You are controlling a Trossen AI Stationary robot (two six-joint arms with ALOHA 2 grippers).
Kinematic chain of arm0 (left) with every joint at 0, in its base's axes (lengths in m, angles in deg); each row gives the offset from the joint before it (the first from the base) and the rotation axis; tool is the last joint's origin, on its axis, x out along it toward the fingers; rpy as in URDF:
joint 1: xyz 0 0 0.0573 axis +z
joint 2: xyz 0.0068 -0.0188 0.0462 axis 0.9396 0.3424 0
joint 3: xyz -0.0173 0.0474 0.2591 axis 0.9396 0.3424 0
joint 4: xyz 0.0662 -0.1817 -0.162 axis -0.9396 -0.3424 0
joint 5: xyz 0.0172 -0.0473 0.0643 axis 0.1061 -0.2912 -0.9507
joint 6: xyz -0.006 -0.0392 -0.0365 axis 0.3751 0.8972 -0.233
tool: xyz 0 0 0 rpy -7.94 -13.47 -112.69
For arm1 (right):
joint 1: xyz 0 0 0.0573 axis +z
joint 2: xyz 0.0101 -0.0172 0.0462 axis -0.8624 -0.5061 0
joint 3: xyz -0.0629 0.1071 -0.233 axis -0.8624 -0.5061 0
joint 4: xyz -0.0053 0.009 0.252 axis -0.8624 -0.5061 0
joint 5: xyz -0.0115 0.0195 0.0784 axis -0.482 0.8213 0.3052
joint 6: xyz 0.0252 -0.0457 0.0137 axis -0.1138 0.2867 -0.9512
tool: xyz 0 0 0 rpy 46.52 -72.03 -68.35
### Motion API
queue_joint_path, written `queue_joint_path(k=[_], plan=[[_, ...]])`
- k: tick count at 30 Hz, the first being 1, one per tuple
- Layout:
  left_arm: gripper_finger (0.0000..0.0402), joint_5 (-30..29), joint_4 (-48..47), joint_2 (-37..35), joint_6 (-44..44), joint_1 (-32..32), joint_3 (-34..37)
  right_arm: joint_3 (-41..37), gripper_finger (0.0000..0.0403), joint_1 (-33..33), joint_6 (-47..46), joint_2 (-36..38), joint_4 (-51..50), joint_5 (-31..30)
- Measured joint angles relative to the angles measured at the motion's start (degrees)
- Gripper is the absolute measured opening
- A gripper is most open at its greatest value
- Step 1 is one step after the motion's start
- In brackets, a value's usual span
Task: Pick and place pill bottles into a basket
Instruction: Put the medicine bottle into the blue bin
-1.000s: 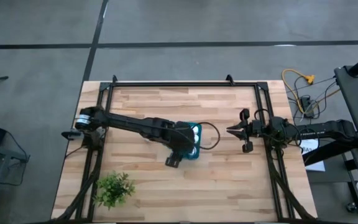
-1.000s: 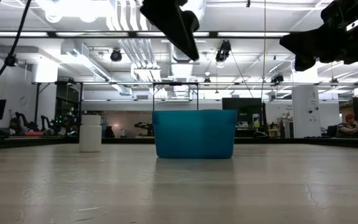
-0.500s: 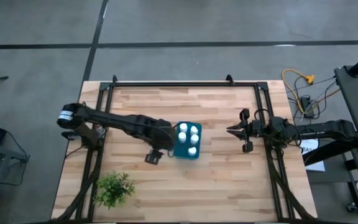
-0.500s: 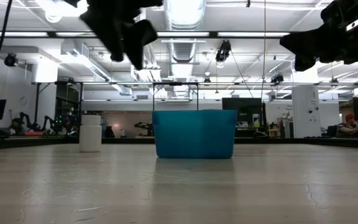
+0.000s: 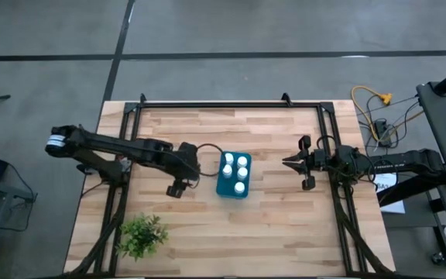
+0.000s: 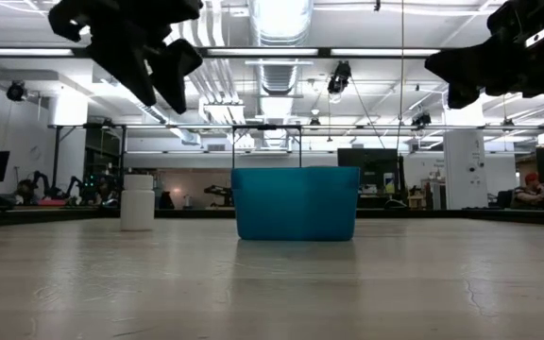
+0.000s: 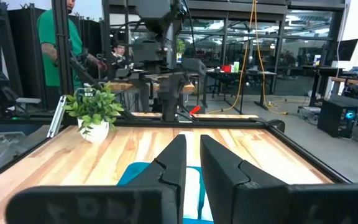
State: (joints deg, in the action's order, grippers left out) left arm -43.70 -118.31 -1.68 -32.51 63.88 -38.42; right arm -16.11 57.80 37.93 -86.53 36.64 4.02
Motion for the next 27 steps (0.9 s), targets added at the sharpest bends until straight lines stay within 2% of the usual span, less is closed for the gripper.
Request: queue_joint_path(k=[5,17,27], plan=[[0.0244,-0.71,1.49,-2.07,-0.40,2.69,3.37,0.00,0.0038,-0.01,-0.07,-0.01,0.02,-0.03],[0.0244,-1.15,4.87,-1.85,-3.23,9.38,9.58,0.00,0.0038,0.02,-0.20,0.02,0.00,0.00],[0.0244,-0.90,6.37,-1.75,-3.10,10.93,12.86,0.00,0.0038,0.02,-0.17,0.02,0.00,0.00]])
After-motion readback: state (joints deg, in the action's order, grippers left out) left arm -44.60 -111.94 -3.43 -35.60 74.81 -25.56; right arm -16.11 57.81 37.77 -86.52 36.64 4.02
